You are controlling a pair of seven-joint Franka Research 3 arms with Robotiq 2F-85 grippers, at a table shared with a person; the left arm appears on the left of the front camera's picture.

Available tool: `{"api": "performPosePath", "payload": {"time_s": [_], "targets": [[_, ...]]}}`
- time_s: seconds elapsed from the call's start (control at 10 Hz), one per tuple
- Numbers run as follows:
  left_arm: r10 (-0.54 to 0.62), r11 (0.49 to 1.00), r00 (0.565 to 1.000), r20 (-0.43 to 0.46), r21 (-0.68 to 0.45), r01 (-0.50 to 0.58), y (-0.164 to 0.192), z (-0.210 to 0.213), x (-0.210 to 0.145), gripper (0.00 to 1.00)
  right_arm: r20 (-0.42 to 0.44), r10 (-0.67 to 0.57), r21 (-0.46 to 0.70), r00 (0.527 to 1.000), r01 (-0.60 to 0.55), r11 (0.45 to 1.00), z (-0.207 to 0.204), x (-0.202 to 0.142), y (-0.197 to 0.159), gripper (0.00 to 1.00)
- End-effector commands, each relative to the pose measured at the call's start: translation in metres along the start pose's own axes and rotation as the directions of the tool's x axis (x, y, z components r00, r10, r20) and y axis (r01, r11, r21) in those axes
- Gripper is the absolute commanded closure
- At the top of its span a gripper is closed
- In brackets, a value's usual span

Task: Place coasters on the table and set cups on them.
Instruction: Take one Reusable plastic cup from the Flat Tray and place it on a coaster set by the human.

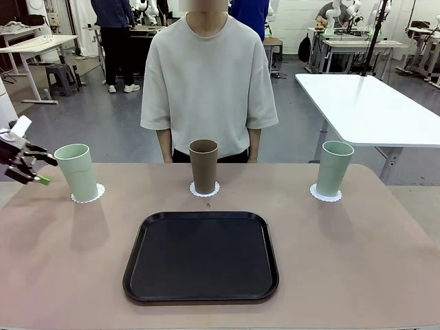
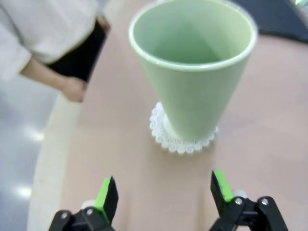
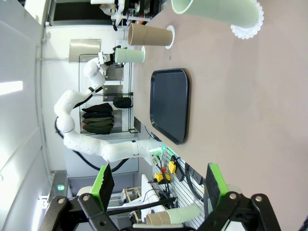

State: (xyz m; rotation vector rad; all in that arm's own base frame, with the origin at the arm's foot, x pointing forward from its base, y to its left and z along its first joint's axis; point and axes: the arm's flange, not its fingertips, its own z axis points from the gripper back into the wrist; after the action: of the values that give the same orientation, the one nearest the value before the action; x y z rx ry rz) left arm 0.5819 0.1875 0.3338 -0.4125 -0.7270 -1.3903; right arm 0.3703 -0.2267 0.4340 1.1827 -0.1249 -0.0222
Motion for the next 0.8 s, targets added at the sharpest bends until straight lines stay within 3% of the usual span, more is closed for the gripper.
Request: {"api": "performPosePath", "payload": {"time_s": [0.0,0.1,0.3,0.5,0.7], "targets": [[0.068,0.994,0.979,-0.191,0.096,-0.051,-0.043,0.045,0.055,0.00,0.000,0.004,0.007,1.000,-0.004,1.000,-0.002,-0.004,0.001,0.00],[0.146,0.980,0.950,-0.277,0.170,-0.101,-0.056,0.068,0.087,0.00,0.000,0.004,0.007,1.000,-0.004,1.000,-0.002,-0.004,0.001,0.00],[0.215,0.941,0.898,-0.385,0.327,-0.085,-0.086,0.095,0.138,0.00,0.000,0.004,0.007,1.000,-0.004,1.000,-0.002,-0.004,0.001,0.00],[0.421,0.869,0.791,-0.444,0.447,-0.211,-0.103,0.115,0.172,0.00,0.000,0.004,0.007,1.000,-0.004,1.000,-0.002,-0.004,0.001,0.00],[0.539,0.830,0.674,-0.504,0.456,-0.322,-0.119,0.125,0.191,0.00,0.000,0.004,0.007,1.000,-0.004,1.000,-0.002,-0.004,0.001,0.00]]}}
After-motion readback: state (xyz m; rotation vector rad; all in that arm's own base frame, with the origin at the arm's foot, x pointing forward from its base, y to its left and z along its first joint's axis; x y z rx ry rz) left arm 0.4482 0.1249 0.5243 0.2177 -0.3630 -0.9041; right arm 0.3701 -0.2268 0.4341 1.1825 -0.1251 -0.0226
